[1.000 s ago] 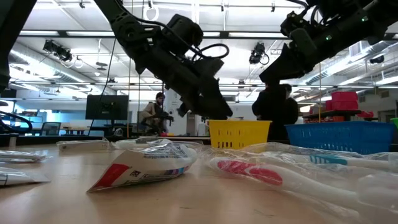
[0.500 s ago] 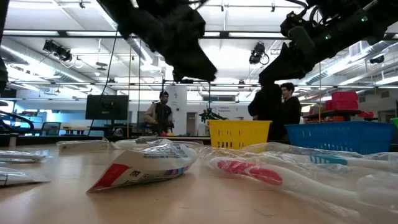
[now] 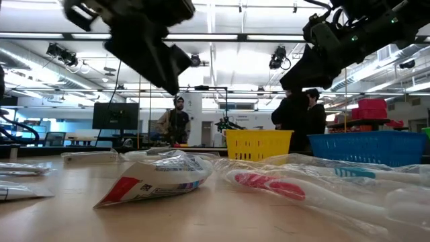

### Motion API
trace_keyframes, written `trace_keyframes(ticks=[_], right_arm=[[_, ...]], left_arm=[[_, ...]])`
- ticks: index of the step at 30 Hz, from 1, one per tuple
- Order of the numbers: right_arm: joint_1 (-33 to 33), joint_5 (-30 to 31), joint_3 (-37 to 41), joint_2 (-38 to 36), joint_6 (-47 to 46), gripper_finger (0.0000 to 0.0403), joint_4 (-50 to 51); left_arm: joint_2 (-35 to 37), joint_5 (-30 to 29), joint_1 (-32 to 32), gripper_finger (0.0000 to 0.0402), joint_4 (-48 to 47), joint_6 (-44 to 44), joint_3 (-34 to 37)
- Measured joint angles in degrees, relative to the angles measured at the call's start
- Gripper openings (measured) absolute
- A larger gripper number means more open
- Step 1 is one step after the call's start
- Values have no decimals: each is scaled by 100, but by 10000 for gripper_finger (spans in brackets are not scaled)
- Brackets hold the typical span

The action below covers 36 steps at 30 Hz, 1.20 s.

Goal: Pick & Place Travel size toiletries
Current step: Put the nail cutter into the blue bin

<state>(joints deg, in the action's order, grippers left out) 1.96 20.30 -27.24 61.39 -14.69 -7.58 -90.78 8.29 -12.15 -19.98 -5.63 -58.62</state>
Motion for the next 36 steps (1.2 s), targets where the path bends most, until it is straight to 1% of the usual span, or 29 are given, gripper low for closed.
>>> trace_keyframes(ticks=[4, 7, 9, 11, 12, 15, 18, 20, 22, 25, 30, 33, 36], right_arm=[[0, 2, 0, 0, -149, 148, 1], [0, 0, 0, 0, -250, 146, -15], [0, 0, 0, 0, -297, 145, -23], [0, 0, 0, 0, -304, 145, -23], [0, -3, 0, 0, -308, 145, -24], [0, -3, 0, 0, -387, 145, -19], [0, -3, 0, 0, -393, 144, -19], [0, -3, 0, 0, -393, 144, -17], [0, -3, 0, 0, -393, 145, -17], [0, 4, 0, 0, -390, 144, -17], [0, 6, 0, 0, -303, 146, -16], [0, 6, 0, 0, -301, 147, -17], [0, 6, 0, 0, -299, 145, -9]], left_arm=[[0, 5, -184, 140, -164, 264, -1], [2, -10, -231, 140, -507, 572, -5], [2, -206, -255, 140, -773, 815, -5], [2, -592, -272, 140, -1091, 1075, -5], [2, -791, -275, 140, -1250, 1341, -5], [2, -1288, -217, 140, -1722, 2674, -5], [2, -1501, -85, 140, -2195, 3836, -5], [2, -1651, -12, 140, -2488, 4320, -5], [2, -1680, 62, 140, -2755, 4606, -5], [2, -1644, 176, 140, -2955, 4543, -5], [65, -1420, 427, 140, -3219, 3849, -3], [290, -1309, 559, 140, -3173, 3448, -1], [531, -1378, 701, 140, -3113, 3342, 58]])
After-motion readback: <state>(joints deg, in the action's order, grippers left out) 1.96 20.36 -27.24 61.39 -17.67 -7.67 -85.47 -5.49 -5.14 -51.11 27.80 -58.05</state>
